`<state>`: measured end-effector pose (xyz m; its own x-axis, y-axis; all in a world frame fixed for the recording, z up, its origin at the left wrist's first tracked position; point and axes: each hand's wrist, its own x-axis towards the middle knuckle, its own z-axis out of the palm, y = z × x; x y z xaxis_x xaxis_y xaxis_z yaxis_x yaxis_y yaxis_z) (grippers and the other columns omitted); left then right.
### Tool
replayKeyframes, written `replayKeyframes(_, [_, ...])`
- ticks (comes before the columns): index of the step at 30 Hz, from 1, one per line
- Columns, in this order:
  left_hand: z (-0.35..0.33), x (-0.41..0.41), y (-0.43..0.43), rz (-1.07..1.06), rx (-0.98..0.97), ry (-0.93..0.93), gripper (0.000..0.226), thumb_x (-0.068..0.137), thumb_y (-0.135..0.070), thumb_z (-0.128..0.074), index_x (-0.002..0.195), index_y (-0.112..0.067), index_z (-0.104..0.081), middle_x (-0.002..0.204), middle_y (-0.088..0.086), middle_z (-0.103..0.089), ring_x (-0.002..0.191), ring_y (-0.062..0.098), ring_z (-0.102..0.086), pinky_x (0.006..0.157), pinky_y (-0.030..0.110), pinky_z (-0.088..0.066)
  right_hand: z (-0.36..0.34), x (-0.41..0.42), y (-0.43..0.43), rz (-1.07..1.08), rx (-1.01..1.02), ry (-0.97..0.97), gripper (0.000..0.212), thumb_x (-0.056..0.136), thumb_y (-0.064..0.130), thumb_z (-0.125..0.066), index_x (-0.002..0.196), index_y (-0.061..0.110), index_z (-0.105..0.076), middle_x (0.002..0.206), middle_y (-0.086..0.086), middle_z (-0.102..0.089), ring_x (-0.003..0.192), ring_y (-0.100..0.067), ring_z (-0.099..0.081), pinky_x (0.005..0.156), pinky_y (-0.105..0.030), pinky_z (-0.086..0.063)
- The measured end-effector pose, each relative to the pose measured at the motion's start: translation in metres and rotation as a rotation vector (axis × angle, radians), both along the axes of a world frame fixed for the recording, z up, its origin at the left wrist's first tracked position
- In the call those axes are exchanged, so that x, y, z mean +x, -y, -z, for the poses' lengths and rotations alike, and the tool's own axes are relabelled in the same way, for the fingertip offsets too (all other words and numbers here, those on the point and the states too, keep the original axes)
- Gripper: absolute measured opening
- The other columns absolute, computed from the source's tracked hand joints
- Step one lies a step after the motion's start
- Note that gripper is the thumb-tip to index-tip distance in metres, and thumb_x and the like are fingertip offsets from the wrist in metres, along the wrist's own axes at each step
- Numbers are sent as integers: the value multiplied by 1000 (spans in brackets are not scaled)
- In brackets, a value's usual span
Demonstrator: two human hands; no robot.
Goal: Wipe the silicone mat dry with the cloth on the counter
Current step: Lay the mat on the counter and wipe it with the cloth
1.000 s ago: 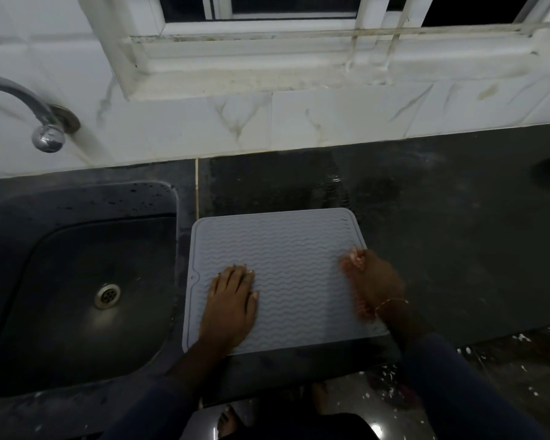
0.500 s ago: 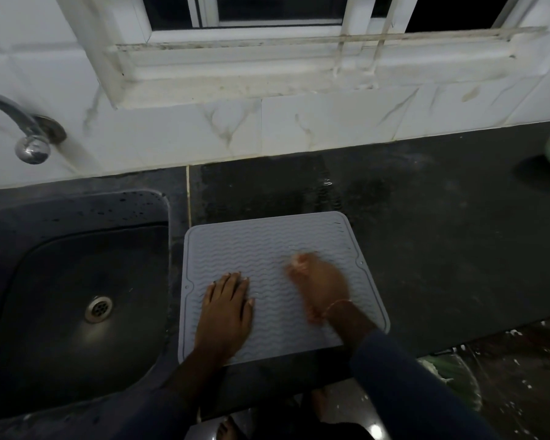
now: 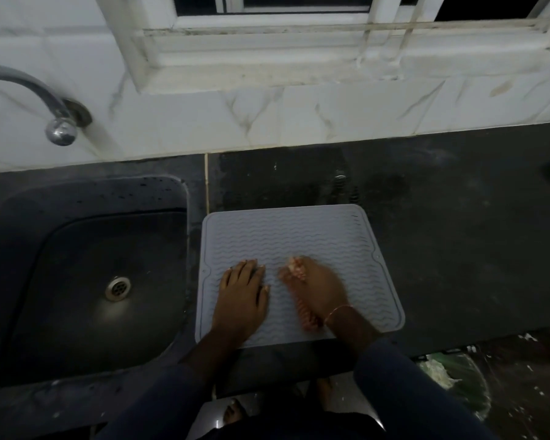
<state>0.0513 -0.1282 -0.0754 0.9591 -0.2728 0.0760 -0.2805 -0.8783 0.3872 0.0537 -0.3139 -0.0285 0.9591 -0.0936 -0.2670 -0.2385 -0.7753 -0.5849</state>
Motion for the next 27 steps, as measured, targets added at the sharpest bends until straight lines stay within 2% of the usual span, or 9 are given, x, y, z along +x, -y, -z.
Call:
replayKeyframes(3, [-4, 0, 0, 0, -11, -17, 49, 94, -39, -39, 131, -14, -57, 140, 9, -52, 132, 26, -42, 112, 45, -27, -5, 4, 47, 131, -42, -35, 49, 88, 67, -49, 117, 28, -58, 109, 0, -67, 101, -23, -63, 90, -38, -47])
replayKeyframes(8, [-7, -2, -1, 6, -13, -49, 48, 95, -39, -38, 134, -15, -55, 142, 8, -50, 135, 25, -38, 114, 48, -26, -11, 16, 98, 310, -175, -51, 55, 93, 61, -43, 125, 18, -58, 126, -14, -62, 113, -37, -59, 97, -41, -44])
replayKeyframes(11, [-7, -1, 0, 13, 1, -40, 50, 95, -40, -36, 134, -15, -54, 143, 9, -49, 135, 26, -39, 114, 48, -26, -15, 15, 65, 211, -23, -18, 33, 96, 48, -50, 112, 22, -62, 112, -5, -65, 109, -29, -61, 89, -35, -42])
replayKeyframes(13, [-5, 0, 0, 16, 13, -38, 51, 94, -41, -35, 133, -15, -55, 142, 9, -50, 134, 27, -41, 114, 46, -25, -15, 8, 34, 110, 67, -34, 22, 94, 50, -53, 101, 30, -59, 100, 6, -62, 102, -19, -61, 85, -32, -41])
replayKeyframes(17, [2, 0, -2, 11, 4, -4, 52, 93, -40, -35, 129, -14, -60, 138, 9, -54, 129, 28, -47, 111, 40, -21, -10, 2, 32, 135, 80, -57, 42, 90, 58, -54, 118, 27, -59, 118, 1, -65, 110, -21, -60, 97, -34, -43])
replayKeyframes(23, [6, 5, 0, 2, 31, -11, 52, 92, -44, -35, 128, -17, -61, 132, 8, -60, 122, 26, -51, 103, 43, -29, -23, 11, 106, 342, -79, -105, 50, 95, 58, -45, 132, 26, -54, 130, -4, -61, 119, -27, -58, 100, -35, -42])
replayKeyframes(25, [4, 9, 0, 13, 53, 12, 55, 96, -48, -26, 127, -19, -60, 126, 9, -62, 117, 27, -50, 98, 48, -33, -26, 17, 91, 277, -52, -69, 52, 94, 63, -36, 124, 27, -58, 122, 0, -64, 113, -22, -60, 101, -37, -44])
replayKeyframes(27, [0, 14, 3, 24, 73, 32, 53, 92, -49, -31, 122, -18, -62, 118, 10, -63, 109, 28, -53, 93, 53, -39, -27, 20, 58, 168, 44, -56, 39, 95, 60, -37, 107, 30, -60, 104, 7, -64, 99, -14, -62, 96, -39, -47])
